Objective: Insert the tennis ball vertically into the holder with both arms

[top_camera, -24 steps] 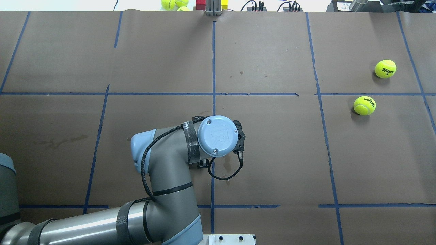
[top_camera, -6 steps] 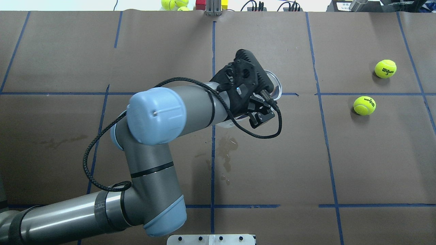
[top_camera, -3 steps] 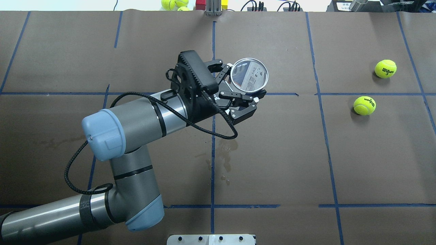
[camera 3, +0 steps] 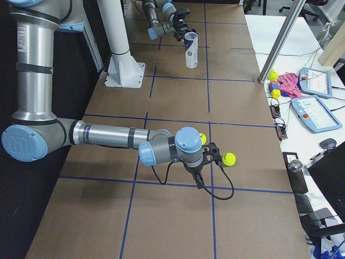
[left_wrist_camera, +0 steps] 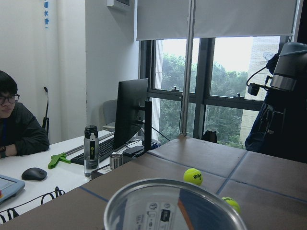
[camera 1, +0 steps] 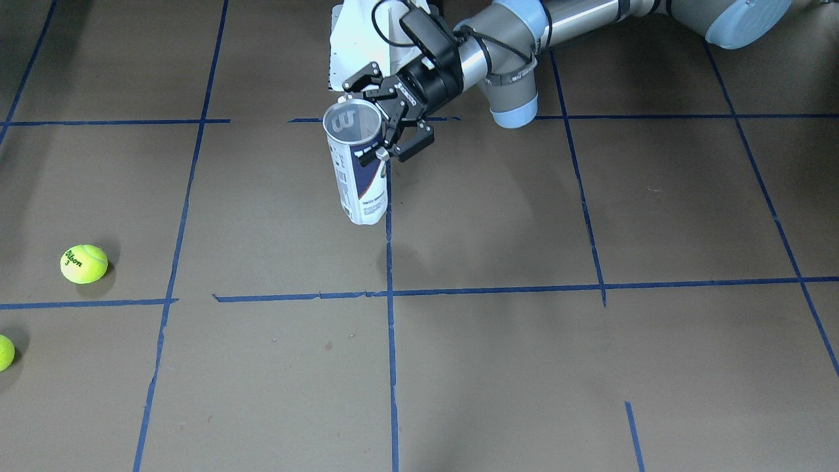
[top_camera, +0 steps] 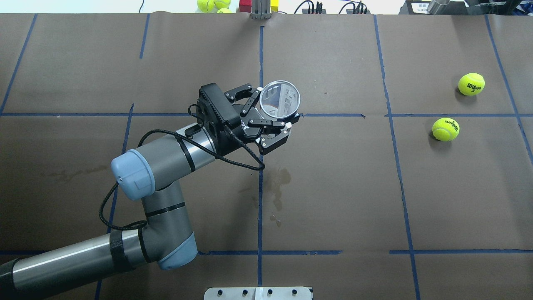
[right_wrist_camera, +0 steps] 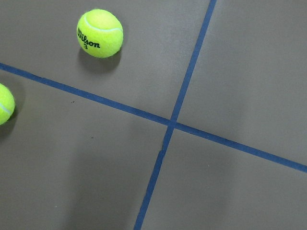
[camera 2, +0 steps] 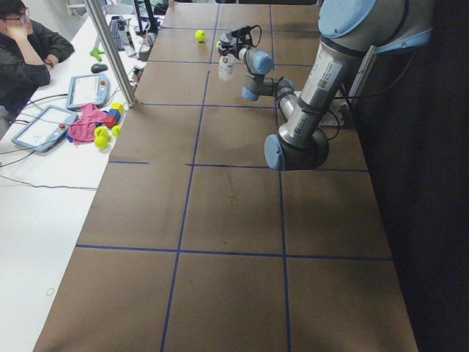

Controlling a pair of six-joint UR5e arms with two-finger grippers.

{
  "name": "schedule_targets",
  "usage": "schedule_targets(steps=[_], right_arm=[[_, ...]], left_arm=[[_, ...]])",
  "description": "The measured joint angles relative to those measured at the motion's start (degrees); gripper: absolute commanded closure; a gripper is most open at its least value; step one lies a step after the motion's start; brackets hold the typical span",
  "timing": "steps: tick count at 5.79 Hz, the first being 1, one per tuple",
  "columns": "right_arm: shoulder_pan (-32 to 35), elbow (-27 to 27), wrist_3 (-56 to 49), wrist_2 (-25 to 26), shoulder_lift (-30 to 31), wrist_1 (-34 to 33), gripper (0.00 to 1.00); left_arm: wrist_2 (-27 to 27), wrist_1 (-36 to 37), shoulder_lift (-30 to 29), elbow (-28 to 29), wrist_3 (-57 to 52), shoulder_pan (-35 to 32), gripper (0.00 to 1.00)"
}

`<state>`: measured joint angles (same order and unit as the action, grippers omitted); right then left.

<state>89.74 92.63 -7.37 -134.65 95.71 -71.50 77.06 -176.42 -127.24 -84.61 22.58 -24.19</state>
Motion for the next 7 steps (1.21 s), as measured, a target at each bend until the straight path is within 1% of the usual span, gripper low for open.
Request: schedule_targets(steps=[2,7], right_arm=[[0.00,-0.01,0.01,0.00,-0.07,0.00,0.00],[0.00,0.00,0.07,0.00,-0.26,0.01,0.00]], left_arm=[[-0.39,-2.51,0.23,4.48,3.64,0.49,0.19],[-1.53,-5.31,0.58,8.43,4.49,2.04,0.19]])
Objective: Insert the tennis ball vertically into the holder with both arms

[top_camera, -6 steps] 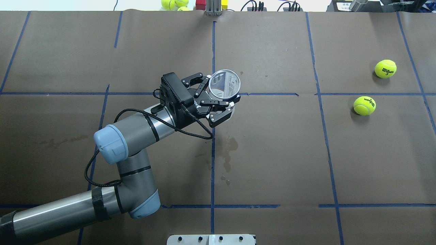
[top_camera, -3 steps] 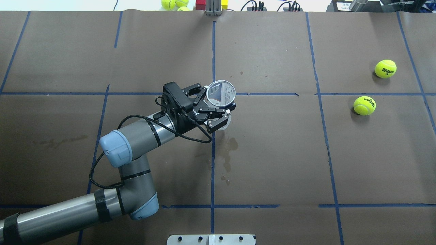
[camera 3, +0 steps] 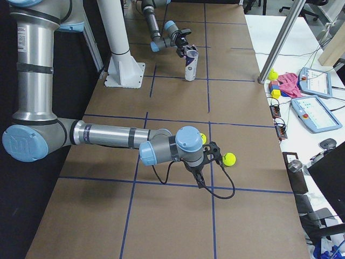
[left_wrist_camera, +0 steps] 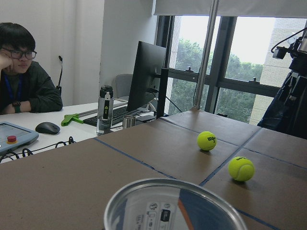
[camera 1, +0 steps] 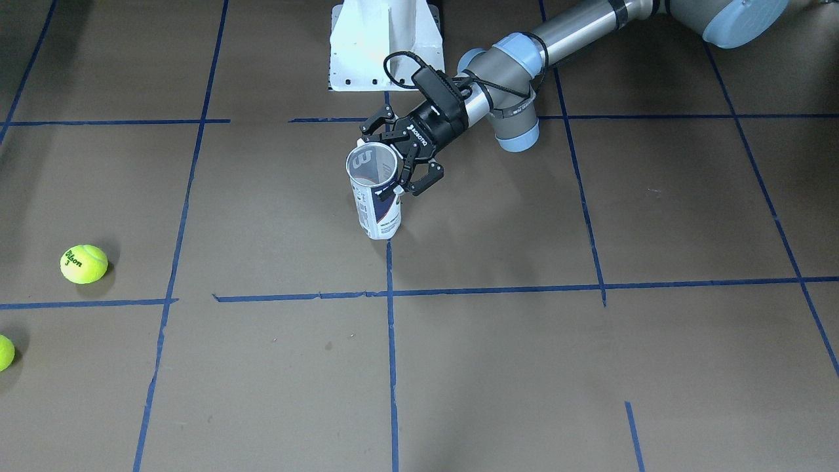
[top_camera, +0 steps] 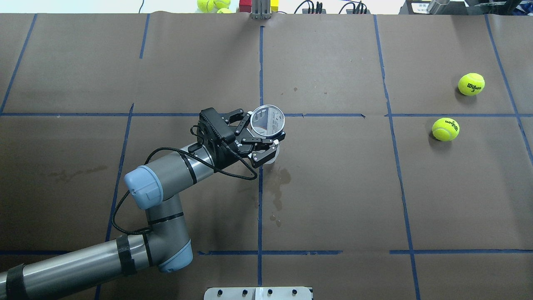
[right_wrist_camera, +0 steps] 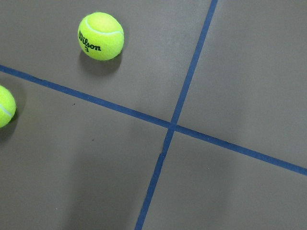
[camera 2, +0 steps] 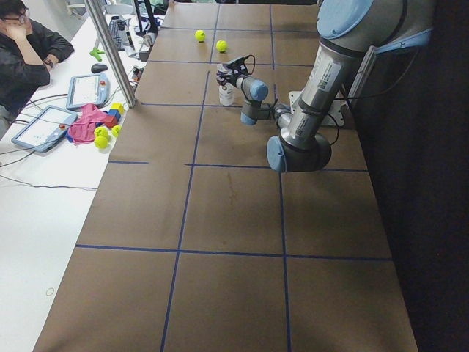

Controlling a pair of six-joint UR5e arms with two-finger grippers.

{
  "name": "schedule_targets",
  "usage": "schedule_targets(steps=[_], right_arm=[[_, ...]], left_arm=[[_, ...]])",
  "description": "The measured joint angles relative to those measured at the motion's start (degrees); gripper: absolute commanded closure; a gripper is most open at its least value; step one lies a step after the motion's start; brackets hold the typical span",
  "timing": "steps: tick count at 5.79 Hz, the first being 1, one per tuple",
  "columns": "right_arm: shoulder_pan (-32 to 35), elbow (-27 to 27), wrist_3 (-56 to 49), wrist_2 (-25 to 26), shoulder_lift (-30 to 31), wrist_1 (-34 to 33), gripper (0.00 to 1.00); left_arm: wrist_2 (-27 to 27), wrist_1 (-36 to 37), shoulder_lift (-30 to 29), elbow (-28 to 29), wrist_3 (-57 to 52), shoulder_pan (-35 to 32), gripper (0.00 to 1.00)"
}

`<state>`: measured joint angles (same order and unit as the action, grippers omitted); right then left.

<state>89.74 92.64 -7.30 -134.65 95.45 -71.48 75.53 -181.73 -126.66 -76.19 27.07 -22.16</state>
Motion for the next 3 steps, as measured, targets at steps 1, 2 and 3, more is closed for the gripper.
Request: schedule_targets(steps=[1,2,3], right_arm=[[0.00,-0.01,0.00,0.00,0.00,-0.02,0.00],[0.00,-0.06,0.00,0.00,0.00,-0.02,0.00],[0.00,-0.08,0.00,0.00,0.00,-0.05,0.00]], left_arm=[[-0.12,-0.51,0.04,0.30,0.00,0.13,0.17],[-0.18,-0.77,0.05,0.64,0.03,0.22,0.16],[-0.45,-0.87,0.02,0.98,0.07,0.38,0.15]])
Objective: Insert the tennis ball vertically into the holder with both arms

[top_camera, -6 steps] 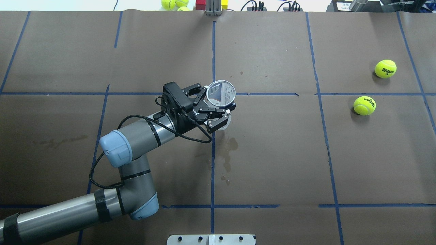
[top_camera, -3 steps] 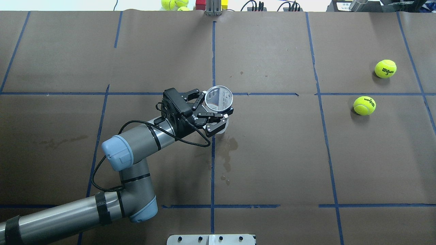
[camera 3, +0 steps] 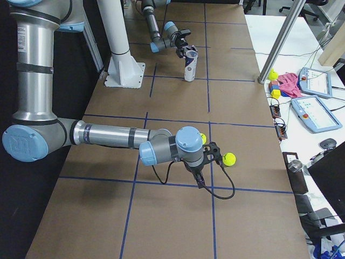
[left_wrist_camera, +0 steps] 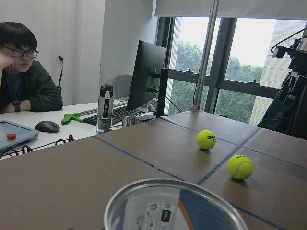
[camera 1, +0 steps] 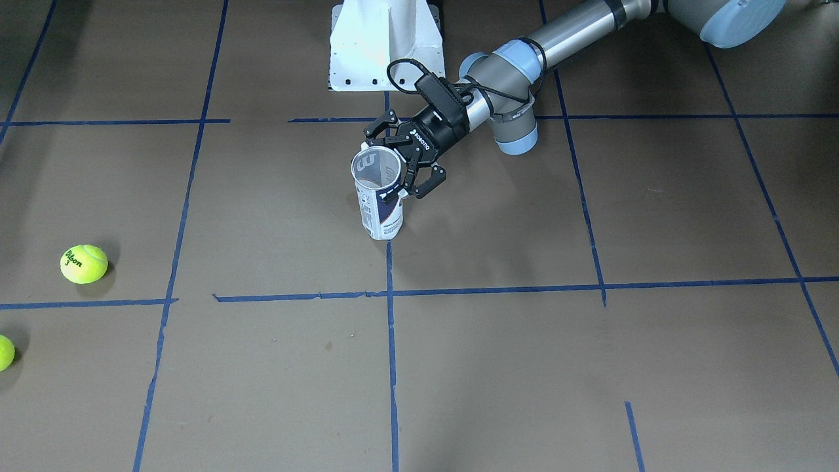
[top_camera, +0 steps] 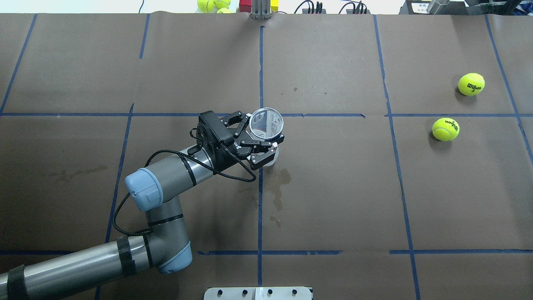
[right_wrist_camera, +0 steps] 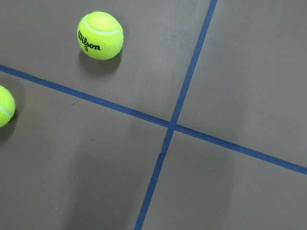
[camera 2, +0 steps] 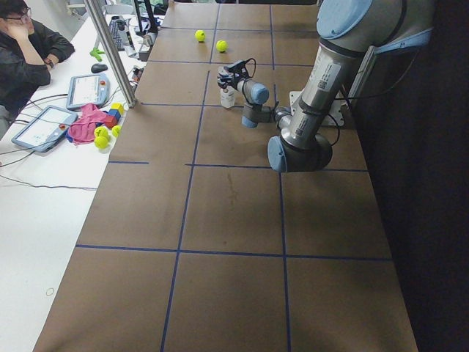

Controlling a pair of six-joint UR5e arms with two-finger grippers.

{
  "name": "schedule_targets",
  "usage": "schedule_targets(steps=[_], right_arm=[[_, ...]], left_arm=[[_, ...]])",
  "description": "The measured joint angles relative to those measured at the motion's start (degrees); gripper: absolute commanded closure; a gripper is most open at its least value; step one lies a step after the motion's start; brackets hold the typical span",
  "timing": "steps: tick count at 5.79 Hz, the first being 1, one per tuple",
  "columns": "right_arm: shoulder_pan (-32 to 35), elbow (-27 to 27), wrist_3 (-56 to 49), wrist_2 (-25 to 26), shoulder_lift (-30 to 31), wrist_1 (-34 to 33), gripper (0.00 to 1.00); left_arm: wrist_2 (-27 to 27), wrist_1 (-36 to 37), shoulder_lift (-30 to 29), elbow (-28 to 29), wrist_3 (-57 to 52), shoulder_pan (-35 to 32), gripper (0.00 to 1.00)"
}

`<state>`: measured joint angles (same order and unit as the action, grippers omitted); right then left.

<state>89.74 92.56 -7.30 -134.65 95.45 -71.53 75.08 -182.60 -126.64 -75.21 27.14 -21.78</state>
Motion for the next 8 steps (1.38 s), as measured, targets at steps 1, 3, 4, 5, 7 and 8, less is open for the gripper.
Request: schedule_targets(steps=[1,3,4,5,7,8], right_arm=[[0.00,-0.01,0.00,0.00,0.00,-0.01,0.00],[0.00,-0.01,0.00,0.00,0.00,-0.02,0.00],[0.00,0.01,0.00,-0.03,0.00,-0.02,0.00],[-0.04,0.12,0.06,-0.13,-0.16,-0.02,0.00],[-1.23,0.84,0.24,-1.10,-0.59,0.01,0.00],[-3.40,2.64,2.24,-1.23,-0.75,0.08,0.00]], left_arm=[[-0.60,-0.03,0.02,0.20,0.18,0.16,0.14],[-1.20,-0.04,0.07,0.31,0.51,0.24,0.10],[-1.27,-0.04,0.07,0.30,0.54,0.24,0.07],[-1.59,-0.01,0.07,0.26,0.54,0.23,0.07],[-2.09,0.04,0.07,0.24,0.54,0.17,0.07],[-2.12,0.05,0.08,0.24,0.54,0.18,0.07]])
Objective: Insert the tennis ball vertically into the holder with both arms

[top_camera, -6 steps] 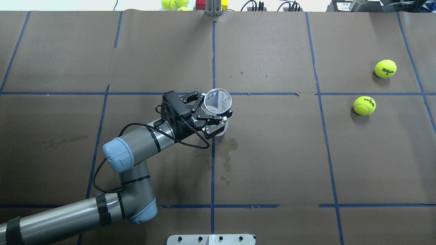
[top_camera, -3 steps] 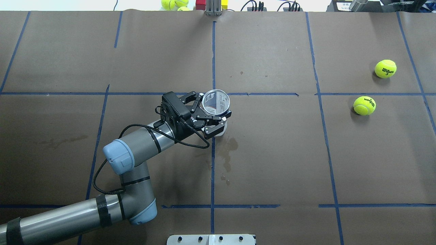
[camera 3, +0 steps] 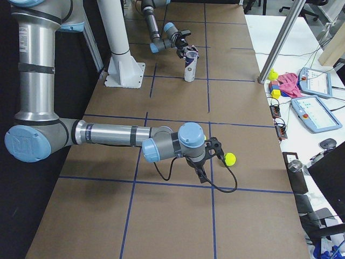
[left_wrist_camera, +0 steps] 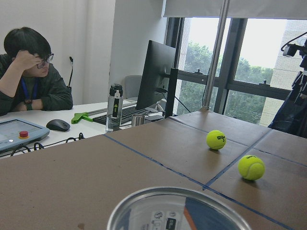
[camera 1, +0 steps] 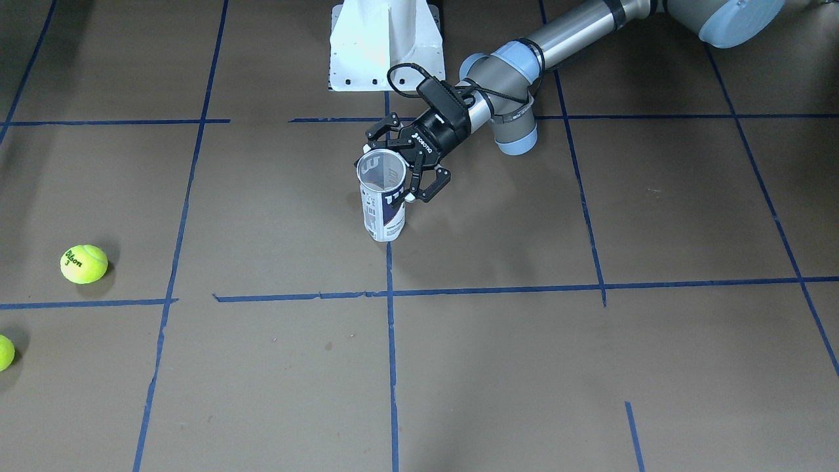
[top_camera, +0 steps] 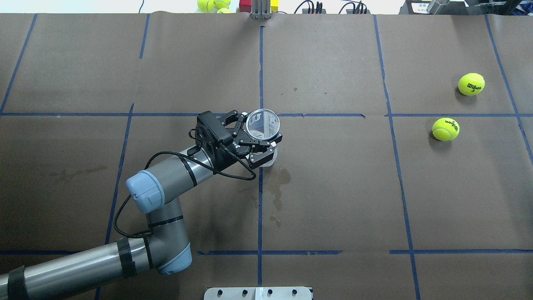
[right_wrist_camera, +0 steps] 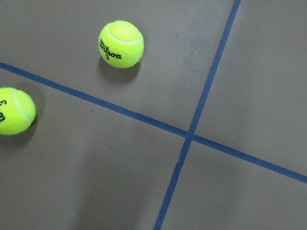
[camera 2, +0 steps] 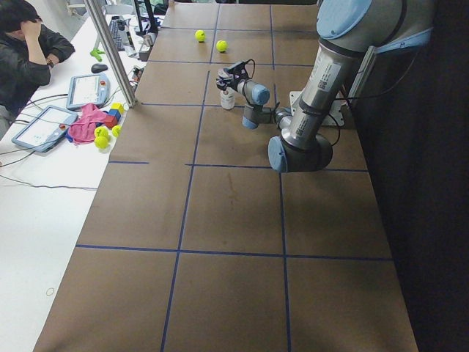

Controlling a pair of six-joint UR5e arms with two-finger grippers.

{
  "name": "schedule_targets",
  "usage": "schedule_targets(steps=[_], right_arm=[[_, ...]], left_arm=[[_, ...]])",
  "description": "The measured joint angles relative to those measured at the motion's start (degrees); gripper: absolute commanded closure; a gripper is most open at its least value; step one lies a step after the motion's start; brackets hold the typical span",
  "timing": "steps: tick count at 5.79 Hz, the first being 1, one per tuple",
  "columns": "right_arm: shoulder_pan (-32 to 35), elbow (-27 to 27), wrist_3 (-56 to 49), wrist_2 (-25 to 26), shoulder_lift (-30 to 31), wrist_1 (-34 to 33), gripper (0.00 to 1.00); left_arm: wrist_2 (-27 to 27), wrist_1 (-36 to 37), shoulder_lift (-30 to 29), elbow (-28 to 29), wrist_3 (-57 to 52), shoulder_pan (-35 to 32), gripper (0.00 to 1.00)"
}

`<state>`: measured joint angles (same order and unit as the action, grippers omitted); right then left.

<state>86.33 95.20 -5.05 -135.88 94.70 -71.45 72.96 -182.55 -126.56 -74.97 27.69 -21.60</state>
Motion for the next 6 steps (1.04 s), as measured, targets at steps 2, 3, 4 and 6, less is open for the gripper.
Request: schedule_targets(steps=[2,3,4,6], right_arm=[[-8.35,5.69,9.65,0.31,-0.69,0.30,0.00],[-12.88,6.09,11.94,1.10,-2.07,1.53,0.00],[-16.31,5.01,14.02,2.56,-4.36,2.85,0.00],[-20.80,0.26,18.76,5.62,-7.90,7.72,0.00]], left_arm=[[-0.01,0.00,0.00,-0.03,0.00,0.06,0.07],[-0.01,0.00,0.00,-0.06,0.00,0.06,0.07],[-0.01,0.00,0.00,-0.08,0.00,0.06,0.07],[-0.01,0.00,0.00,-0.09,0.00,0.07,0.07]])
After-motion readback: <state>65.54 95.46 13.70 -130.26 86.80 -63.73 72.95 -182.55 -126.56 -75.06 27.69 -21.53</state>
